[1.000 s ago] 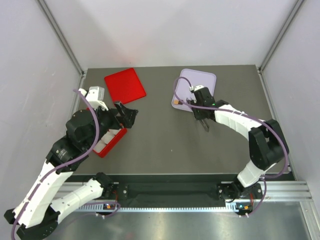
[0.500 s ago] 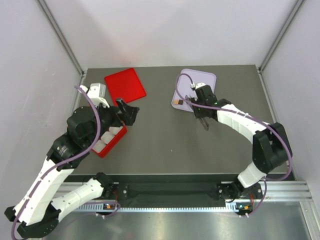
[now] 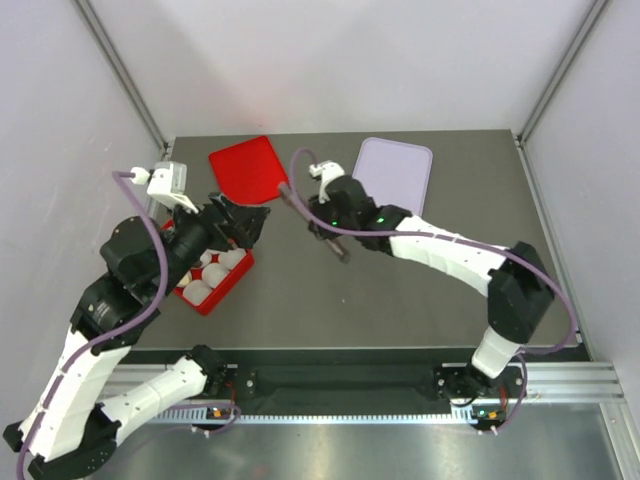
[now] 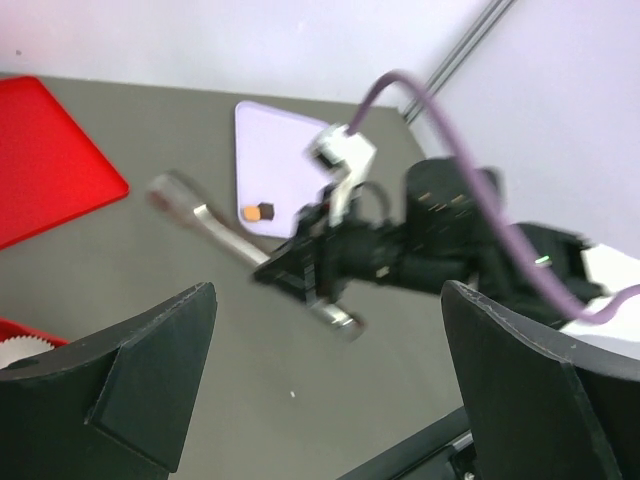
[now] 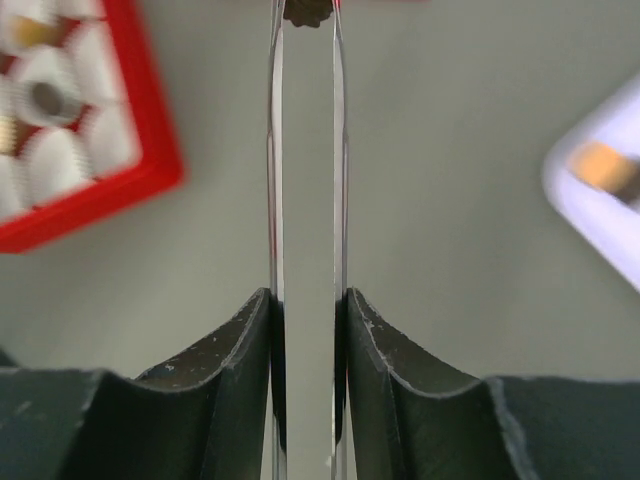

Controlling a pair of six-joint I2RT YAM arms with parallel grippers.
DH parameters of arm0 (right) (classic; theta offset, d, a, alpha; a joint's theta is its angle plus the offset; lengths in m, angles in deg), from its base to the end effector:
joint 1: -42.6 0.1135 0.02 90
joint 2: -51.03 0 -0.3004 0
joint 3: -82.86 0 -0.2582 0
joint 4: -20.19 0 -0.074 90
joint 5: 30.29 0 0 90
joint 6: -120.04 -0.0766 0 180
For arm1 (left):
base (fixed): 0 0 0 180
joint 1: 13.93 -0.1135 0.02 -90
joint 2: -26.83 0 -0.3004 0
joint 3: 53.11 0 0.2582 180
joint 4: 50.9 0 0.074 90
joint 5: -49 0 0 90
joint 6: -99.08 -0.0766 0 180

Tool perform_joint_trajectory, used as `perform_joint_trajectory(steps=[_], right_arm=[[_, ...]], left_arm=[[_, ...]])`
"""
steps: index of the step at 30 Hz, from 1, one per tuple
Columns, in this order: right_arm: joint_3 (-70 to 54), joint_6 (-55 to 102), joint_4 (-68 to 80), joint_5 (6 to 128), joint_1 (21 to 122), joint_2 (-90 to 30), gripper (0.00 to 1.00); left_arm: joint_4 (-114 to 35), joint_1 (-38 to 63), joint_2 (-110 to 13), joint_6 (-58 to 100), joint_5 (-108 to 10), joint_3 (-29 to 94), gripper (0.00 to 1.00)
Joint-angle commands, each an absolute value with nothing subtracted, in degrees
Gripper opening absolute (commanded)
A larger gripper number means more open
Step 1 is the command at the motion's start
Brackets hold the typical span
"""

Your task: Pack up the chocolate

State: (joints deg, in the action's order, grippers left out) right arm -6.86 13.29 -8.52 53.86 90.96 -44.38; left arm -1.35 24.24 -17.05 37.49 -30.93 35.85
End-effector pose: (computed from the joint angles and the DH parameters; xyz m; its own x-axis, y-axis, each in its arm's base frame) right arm 0.2917 0.3163 0.3058 -0.5524 -0.1898 -0.8117 -0.5514 0.8135 0.1850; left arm 0.1142 -0.0728 0.4929 -0.2782 -0.3772 -0.8834 0.3855 0.7985 -0.4623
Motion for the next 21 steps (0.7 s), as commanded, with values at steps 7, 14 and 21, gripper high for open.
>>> perform_joint_trajectory(steps=[7, 14, 21], right_arm=[[7.43, 9.21, 4.29, 57.51, 100.78, -59.77, 0.31], [16.75, 12.64, 4.03, 58.3, 104.56, -68.14, 0.33], [21.15, 13.78, 1.92, 58.21, 106.76, -74.2, 0.34]], left_arm=[[-3.28, 24.21, -14.4, 37.82, -31.68, 39.96, 0.99], [-2.05, 24.21, -12.9, 36.68, -29.58, 39.43, 0.99], [-2.14, 24.12, -12.02, 36.42, -29.31, 38.99, 0.99]])
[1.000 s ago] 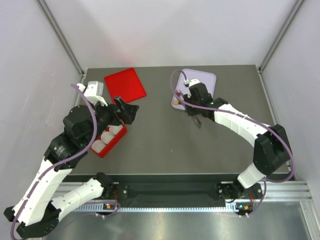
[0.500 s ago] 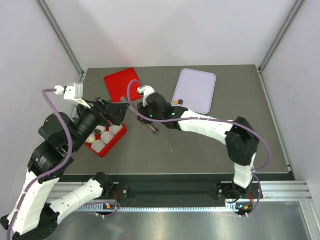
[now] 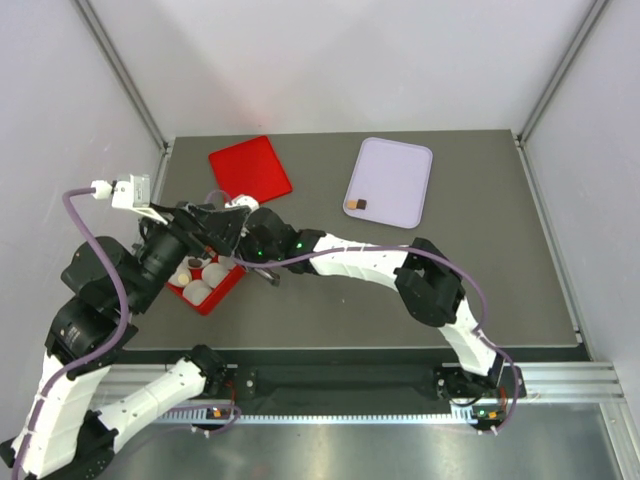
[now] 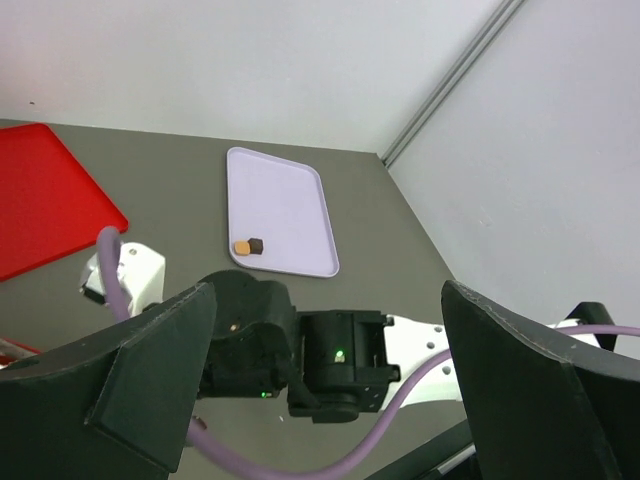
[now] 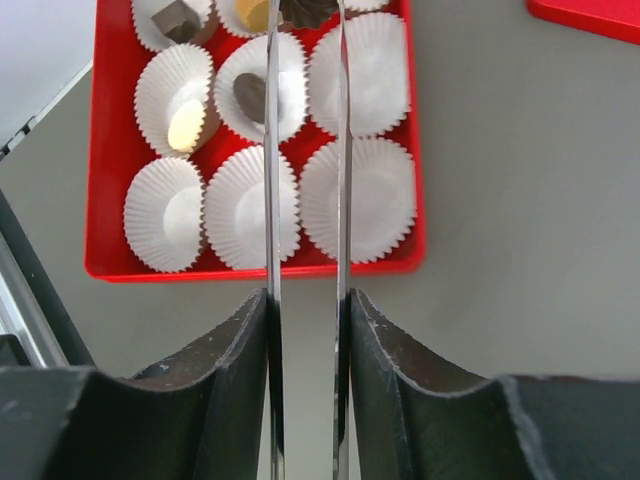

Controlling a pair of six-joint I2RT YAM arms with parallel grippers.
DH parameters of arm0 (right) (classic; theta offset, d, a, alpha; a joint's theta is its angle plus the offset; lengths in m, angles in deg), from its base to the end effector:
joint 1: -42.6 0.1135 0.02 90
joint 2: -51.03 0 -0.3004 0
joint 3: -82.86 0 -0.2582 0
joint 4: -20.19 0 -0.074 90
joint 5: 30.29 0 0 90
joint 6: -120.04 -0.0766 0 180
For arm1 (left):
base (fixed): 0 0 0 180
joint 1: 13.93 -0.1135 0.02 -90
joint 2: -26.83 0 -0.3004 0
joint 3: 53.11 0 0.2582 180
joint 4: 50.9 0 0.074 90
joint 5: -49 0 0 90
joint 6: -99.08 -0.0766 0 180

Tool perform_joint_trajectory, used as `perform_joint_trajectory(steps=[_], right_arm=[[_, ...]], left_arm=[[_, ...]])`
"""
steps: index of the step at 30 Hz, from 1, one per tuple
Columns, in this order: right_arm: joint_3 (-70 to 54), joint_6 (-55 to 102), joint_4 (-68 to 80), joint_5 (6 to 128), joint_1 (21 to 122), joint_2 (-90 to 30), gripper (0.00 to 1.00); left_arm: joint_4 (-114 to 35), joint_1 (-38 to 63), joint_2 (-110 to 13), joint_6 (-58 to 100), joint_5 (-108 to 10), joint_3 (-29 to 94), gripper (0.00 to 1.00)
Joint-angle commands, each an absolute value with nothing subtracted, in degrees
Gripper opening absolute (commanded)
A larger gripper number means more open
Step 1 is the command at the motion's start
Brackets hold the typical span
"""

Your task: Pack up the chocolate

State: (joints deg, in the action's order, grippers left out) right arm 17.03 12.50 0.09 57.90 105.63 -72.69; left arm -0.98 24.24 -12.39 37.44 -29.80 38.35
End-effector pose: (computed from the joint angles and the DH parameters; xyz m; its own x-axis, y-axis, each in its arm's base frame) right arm 0.2617 0.5089 0.2460 -0.4786 -0.2764 -0.8334 -0.7699 0.5884 0.2470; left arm 0.0834 -0.0466 0.5136 -0.1875 -0.4453 -0.8755 0.4143 0.7723 -0.4815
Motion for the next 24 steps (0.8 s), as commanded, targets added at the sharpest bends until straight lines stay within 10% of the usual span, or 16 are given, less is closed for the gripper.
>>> perform_joint_trajectory(steps=[1, 24], right_arm=[[21.68, 13.7, 1.65, 58.12, 106.94, -74.56, 0.34], [22.65, 17.74, -1.6, 51.88, 107.91, -76.5, 0.42]], left_arm=[[-2.05, 24.12, -12.11, 36.42, -29.31, 38.9, 0.99], [-2.66, 24.12, -12.55, 36.5, -29.75, 38.46, 0.99]])
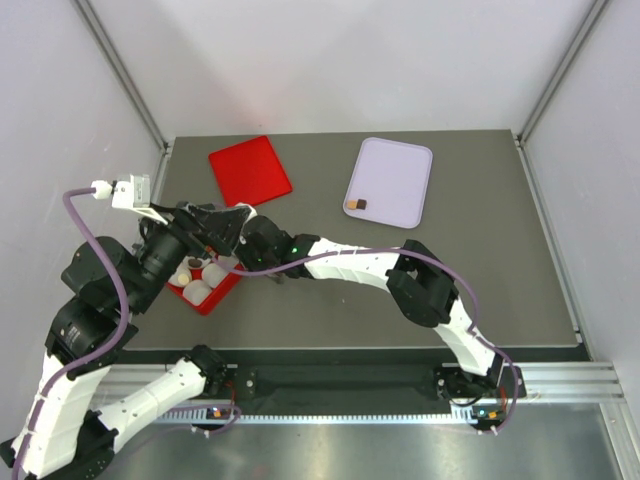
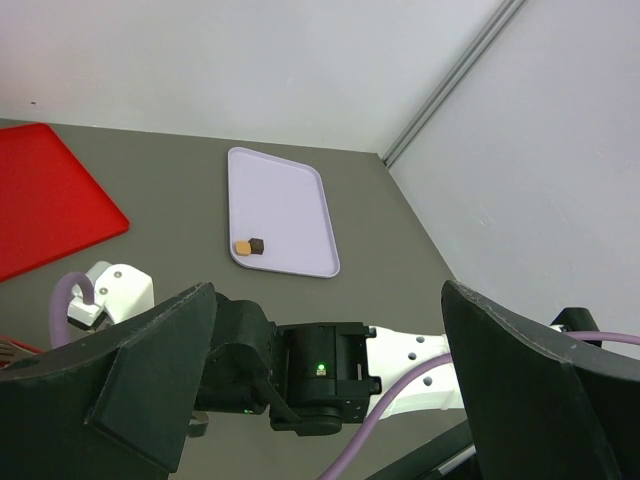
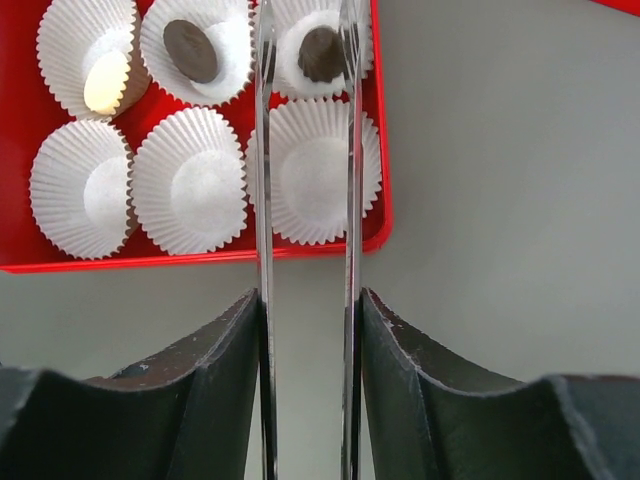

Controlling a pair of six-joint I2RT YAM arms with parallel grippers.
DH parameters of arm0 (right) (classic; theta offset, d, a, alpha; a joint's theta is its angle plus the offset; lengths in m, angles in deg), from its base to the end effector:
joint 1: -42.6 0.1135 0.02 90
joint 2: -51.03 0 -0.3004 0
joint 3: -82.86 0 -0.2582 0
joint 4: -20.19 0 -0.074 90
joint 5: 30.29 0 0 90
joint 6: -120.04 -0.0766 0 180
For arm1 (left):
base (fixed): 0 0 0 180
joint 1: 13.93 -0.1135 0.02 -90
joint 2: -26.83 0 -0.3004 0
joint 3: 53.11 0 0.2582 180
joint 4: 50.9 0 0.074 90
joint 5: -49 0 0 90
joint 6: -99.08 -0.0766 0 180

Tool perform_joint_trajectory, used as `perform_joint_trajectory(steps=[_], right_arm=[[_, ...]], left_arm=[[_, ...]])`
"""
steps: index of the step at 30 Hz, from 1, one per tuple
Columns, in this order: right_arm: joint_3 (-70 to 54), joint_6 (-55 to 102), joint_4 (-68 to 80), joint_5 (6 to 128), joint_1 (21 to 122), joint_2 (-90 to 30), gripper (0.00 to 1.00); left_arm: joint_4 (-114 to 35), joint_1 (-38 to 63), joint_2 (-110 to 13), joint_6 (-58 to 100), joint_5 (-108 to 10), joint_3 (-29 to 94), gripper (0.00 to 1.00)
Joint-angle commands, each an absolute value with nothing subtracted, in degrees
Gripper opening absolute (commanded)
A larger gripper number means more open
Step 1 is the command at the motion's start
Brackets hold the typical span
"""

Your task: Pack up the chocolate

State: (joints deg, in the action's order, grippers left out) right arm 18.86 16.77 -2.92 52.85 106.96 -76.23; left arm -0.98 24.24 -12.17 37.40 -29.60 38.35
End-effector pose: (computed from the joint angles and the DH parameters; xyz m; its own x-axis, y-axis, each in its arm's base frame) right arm 0.2588 0.5180 0.2175 -0.4334 -0.3763 -0.8188 -0.7736 0.6215 0.1238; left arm 0.0823 -0.0455 0.5139 -0.1831 -0.4476 -0.8753 0.4132 0.7729 -0.4816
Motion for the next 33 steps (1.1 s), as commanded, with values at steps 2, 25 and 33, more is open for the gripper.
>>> perform_joint_trajectory(steps=[2, 25, 33], right_arm=[[22.74, 18.0, -1.6, 51.88, 107.82, -76.23, 0.42], [-2.03, 19.15, 9.65, 42.65, 104.66, -48.83, 0.38], [-17.68, 15.81, 9.83, 41.87, 96.67, -36.61, 0.37]], left_arm=[[-2.58, 24.12, -12.63, 36.59, -29.75, 38.55, 0.99], [-2.84, 24.21, -13.95, 36.85, -28.61, 37.15, 0.99], [-2.31, 24.21, -15.27, 38.0, -29.75, 35.56, 0.99]])
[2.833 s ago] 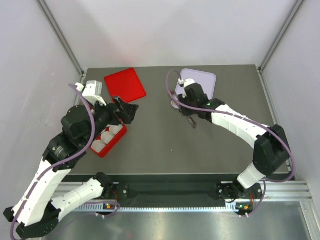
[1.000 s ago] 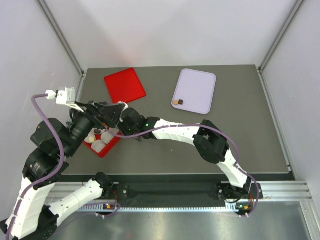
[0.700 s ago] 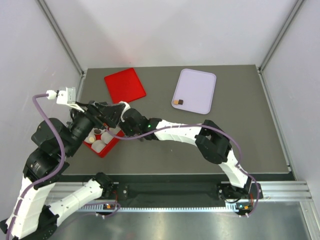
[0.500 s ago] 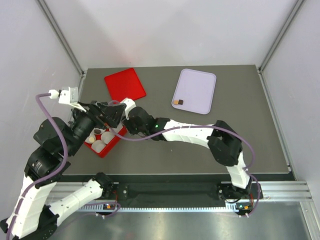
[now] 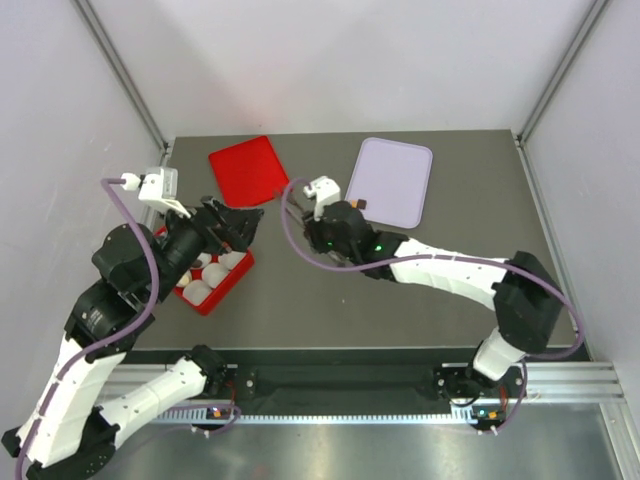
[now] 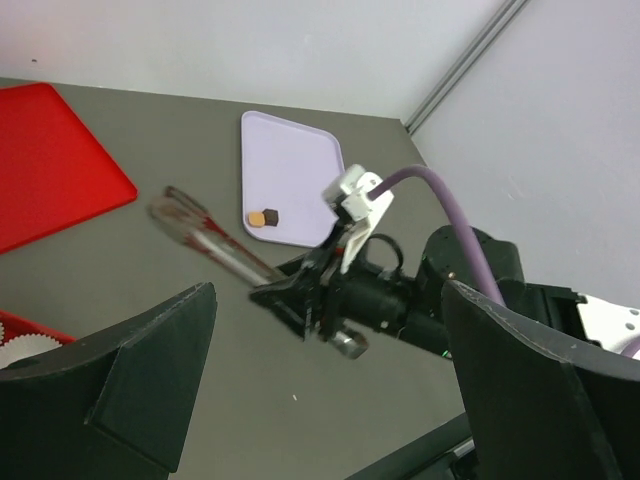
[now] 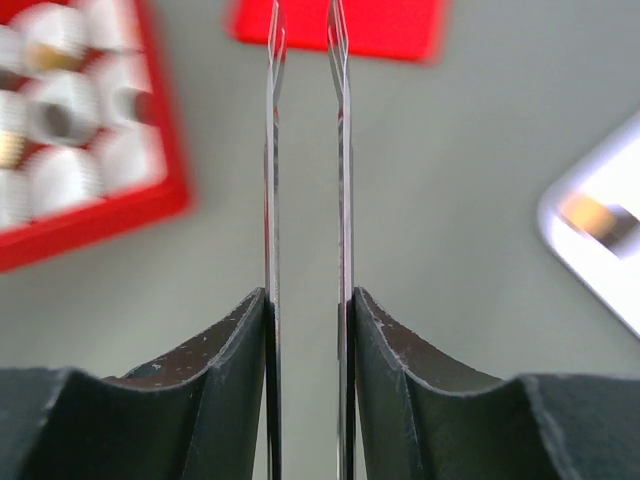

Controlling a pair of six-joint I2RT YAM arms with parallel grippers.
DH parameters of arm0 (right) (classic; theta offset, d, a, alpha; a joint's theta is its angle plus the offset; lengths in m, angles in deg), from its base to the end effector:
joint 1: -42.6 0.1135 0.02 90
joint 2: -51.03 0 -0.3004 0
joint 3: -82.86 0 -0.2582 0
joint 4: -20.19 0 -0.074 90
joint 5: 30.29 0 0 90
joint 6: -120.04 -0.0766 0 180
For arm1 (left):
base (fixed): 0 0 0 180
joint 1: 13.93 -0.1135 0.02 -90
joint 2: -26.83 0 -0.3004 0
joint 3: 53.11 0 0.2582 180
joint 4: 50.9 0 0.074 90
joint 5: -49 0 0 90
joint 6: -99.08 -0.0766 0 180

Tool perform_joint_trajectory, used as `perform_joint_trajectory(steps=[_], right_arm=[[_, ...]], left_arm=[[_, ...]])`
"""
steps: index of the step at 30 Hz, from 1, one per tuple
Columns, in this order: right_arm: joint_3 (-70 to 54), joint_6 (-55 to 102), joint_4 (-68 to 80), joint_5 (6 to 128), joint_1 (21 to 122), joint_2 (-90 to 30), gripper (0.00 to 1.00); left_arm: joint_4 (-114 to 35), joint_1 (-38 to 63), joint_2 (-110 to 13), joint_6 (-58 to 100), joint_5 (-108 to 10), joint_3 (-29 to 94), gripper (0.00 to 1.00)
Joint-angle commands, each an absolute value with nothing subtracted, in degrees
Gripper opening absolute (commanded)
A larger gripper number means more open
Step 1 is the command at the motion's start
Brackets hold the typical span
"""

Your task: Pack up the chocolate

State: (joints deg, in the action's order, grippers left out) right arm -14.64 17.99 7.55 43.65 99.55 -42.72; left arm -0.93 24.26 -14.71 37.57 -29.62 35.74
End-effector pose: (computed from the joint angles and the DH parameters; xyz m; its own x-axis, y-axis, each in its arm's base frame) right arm 0.2511 0.3471 0.3031 -0.3554 -0.1783 -0.9176 -0.6067 0.7907 0.0813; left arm 0.1030 -0.0618 0.4956 -0.2473 -0.4004 -0.8823 0.3792 0.7980 -0.4684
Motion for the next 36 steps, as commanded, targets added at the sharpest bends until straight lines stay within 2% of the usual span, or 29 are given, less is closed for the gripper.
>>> perform_joint_trajectory(steps=[1, 8, 16, 36], right_arm=[[-18.91, 15.46, 9.48, 41.78, 94.74, -33.81, 0.37], [-26.39, 14.57, 0.26, 41.51, 84.45, -24.29, 0.37], [-24.64, 19.4, -8.89, 47.75, 74.61, -26.48, 0.4], [-21.12, 26.44, -6.17, 54.78, 71.7, -39.83, 0.43]], left_arm=[[-2.05, 24.12, -15.36, 37.91, -29.49, 35.56, 0.99], [-1.08, 24.12, -16.41, 37.56, -28.78, 33.63, 0.99], [-2.66, 24.12, -17.11, 37.82, -29.92, 30.99, 0.99], [-2.57, 24.12, -16.85, 37.03, -29.05, 29.23, 0.99]])
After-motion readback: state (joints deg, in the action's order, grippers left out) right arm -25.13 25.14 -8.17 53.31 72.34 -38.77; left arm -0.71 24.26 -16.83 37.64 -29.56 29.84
